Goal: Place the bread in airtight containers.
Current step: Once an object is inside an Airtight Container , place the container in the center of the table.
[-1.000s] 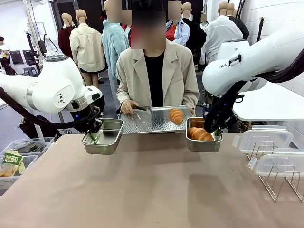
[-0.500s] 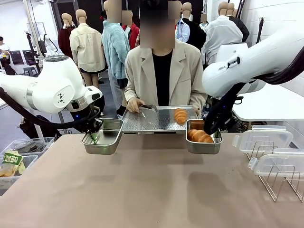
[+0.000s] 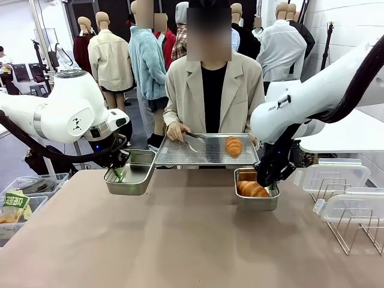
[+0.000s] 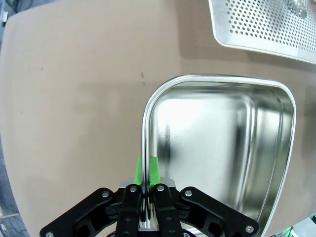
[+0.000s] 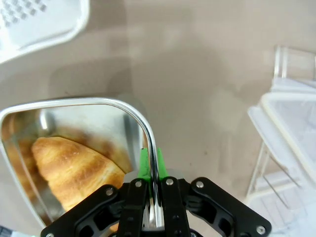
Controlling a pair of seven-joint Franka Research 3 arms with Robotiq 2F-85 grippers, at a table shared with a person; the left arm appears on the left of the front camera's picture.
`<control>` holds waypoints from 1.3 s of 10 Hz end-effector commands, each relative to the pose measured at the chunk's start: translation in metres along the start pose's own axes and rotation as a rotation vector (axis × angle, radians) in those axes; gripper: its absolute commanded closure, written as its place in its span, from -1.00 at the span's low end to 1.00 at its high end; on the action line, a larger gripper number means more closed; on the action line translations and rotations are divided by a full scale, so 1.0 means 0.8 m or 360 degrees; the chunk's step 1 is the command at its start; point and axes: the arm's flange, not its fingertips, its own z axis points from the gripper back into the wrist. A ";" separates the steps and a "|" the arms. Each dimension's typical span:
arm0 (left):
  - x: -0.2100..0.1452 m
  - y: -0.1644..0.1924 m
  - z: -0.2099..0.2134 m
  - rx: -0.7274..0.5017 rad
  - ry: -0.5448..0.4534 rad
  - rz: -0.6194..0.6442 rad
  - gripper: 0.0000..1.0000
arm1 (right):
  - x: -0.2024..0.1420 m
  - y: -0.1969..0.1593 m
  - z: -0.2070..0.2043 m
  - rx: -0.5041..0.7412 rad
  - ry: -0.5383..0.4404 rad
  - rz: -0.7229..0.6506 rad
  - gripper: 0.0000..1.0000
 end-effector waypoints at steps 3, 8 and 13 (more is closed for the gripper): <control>-0.001 0.001 0.007 0.0023 -0.0011 -0.0019 1.00 | 0.029 0.002 -0.039 -0.0010 0.0017 0.0087 1.00; -0.001 0.001 0.007 0.0023 -0.0011 -0.0019 1.00 | 0.023 -0.002 -0.037 0.0002 -0.0016 0.0033 -0.15; -0.001 0.001 0.007 0.0023 -0.0011 -0.0019 1.00 | -0.003 -0.014 0.033 -0.0011 -0.0175 0.0100 -1.00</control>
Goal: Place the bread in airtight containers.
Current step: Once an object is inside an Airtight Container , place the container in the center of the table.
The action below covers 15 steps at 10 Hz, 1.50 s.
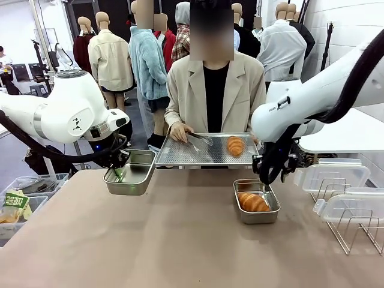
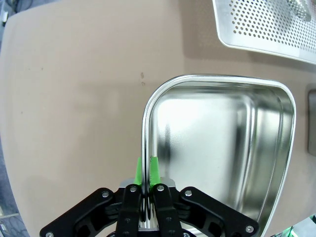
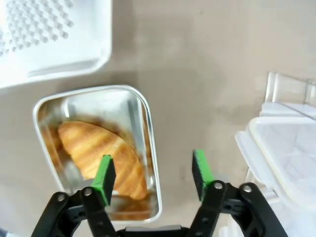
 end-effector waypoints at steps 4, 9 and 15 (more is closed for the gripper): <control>0.000 0.001 0.007 0.0023 -0.0012 -0.0018 1.00 | -0.031 -0.059 0.128 0.0099 -0.0209 0.0084 -1.00; 0.000 0.001 0.007 0.0023 -0.0012 -0.0018 1.00 | -0.061 -0.210 0.211 -0.0012 -0.0366 -0.0192 -1.00; 0.000 0.001 0.007 0.0023 -0.0012 -0.0018 1.00 | -0.070 -0.284 0.214 0.0044 -0.0317 -0.0157 -1.00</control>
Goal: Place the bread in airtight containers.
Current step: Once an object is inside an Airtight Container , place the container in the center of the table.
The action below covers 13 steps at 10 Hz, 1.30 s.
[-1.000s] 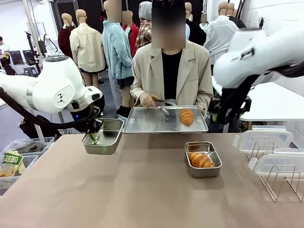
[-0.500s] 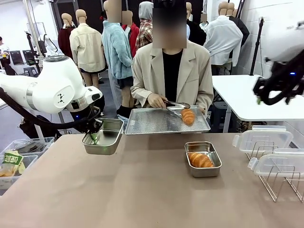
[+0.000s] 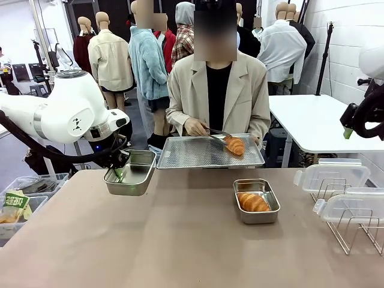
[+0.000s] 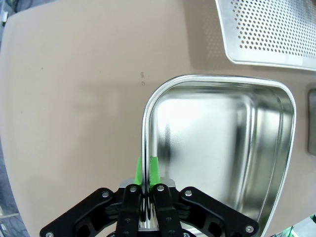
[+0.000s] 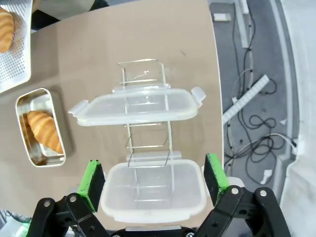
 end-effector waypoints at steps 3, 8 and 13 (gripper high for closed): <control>0.000 0.002 0.007 0.0022 -0.0013 -0.0016 1.00 | 0.000 0.005 0.009 -0.0021 -0.0019 -0.0006 -1.00; 0.000 0.002 0.007 0.0022 -0.0013 -0.0016 1.00 | 0.000 0.005 0.009 -0.0021 -0.0019 -0.0006 -1.00; 0.000 0.002 0.007 0.0022 -0.0013 -0.0016 1.00 | 0.000 0.005 0.009 -0.0021 -0.0019 -0.0006 -1.00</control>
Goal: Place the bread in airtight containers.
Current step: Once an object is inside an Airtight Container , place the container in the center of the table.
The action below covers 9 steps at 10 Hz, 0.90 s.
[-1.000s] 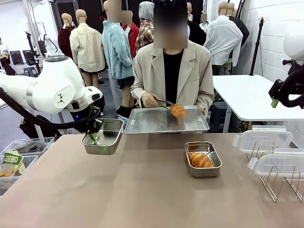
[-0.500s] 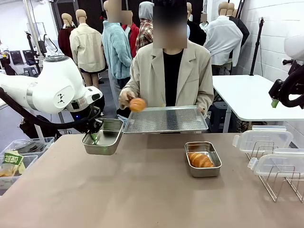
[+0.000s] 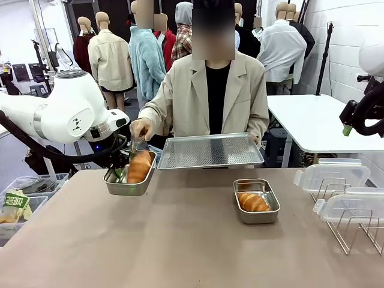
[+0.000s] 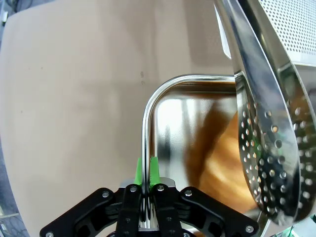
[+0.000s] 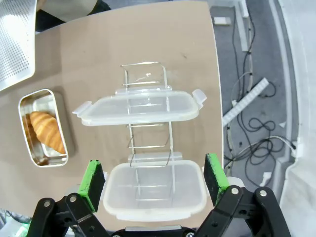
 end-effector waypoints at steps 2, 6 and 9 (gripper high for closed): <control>0.001 0.002 0.007 0.0022 -0.0014 -0.0016 1.00 | -0.001 0.002 0.001 -0.0021 0.0002 -0.0014 -1.00; 0.001 0.002 0.007 0.0022 -0.0014 -0.0016 1.00 | -0.001 0.002 0.001 -0.0021 0.0002 -0.0014 -1.00; 0.001 0.002 0.007 0.0022 -0.0014 -0.0016 1.00 | -0.001 0.002 0.001 -0.0021 0.0002 -0.0014 -1.00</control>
